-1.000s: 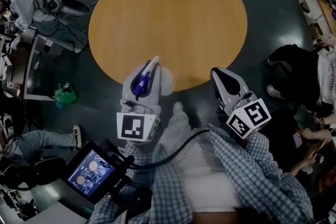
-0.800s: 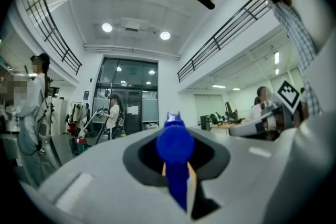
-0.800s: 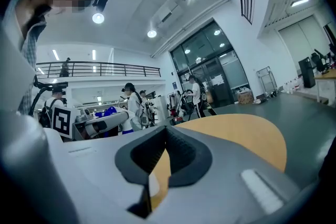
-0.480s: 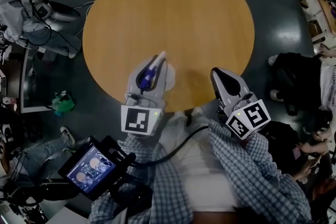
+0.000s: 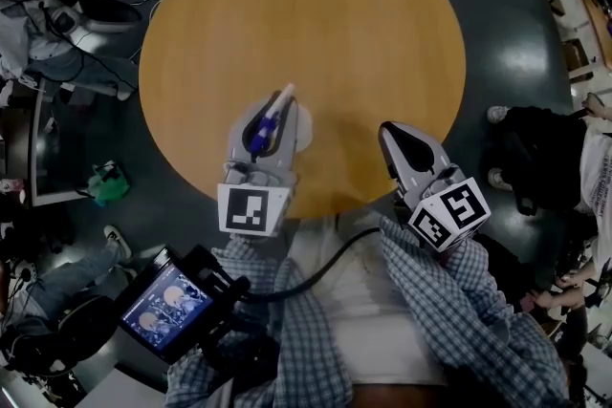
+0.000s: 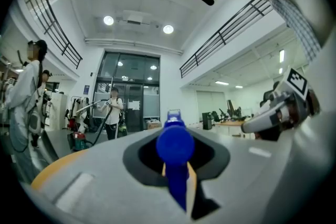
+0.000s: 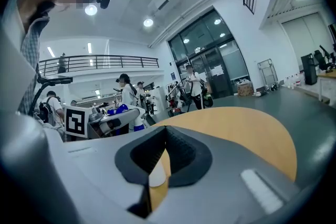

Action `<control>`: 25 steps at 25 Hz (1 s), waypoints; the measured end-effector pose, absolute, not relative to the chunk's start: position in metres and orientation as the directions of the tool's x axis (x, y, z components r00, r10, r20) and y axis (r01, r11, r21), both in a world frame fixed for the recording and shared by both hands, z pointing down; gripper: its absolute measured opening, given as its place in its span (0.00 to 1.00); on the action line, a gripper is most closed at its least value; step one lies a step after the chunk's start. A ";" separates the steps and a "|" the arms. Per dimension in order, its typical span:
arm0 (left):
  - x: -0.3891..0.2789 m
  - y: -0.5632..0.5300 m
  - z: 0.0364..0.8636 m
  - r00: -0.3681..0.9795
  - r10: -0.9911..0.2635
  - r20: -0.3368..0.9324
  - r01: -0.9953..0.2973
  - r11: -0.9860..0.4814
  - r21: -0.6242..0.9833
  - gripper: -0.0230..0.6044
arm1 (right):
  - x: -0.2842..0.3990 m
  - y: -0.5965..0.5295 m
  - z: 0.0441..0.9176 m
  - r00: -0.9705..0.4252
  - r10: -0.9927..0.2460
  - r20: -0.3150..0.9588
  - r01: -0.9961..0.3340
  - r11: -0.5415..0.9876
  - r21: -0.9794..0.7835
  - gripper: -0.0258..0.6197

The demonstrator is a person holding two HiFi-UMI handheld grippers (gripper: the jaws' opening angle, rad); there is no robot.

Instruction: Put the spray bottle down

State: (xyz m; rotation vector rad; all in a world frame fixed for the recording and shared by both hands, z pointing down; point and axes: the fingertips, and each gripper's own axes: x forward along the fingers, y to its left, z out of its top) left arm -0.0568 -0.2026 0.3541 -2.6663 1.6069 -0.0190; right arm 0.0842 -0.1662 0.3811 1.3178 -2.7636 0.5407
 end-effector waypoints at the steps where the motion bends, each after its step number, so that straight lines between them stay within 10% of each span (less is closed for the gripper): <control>1: -0.057 -0.204 0.354 0.472 -0.882 -0.007 -0.881 -0.471 -0.034 0.15 | 0.084 -0.168 0.382 -0.640 -0.747 0.178 -0.759 0.579 -0.298 0.05; 14: -0.065 -0.186 0.359 0.446 -0.895 -0.012 -0.895 -0.446 -0.011 0.16 | 0.064 -0.174 0.387 -0.679 -0.714 0.171 -0.724 0.614 -0.314 0.05; 25: -0.058 -0.177 0.363 0.487 -0.873 0.016 -0.873 -0.487 -0.032 0.39 | 0.059 -0.169 0.381 -0.695 -0.702 0.155 -0.709 0.634 -0.310 0.05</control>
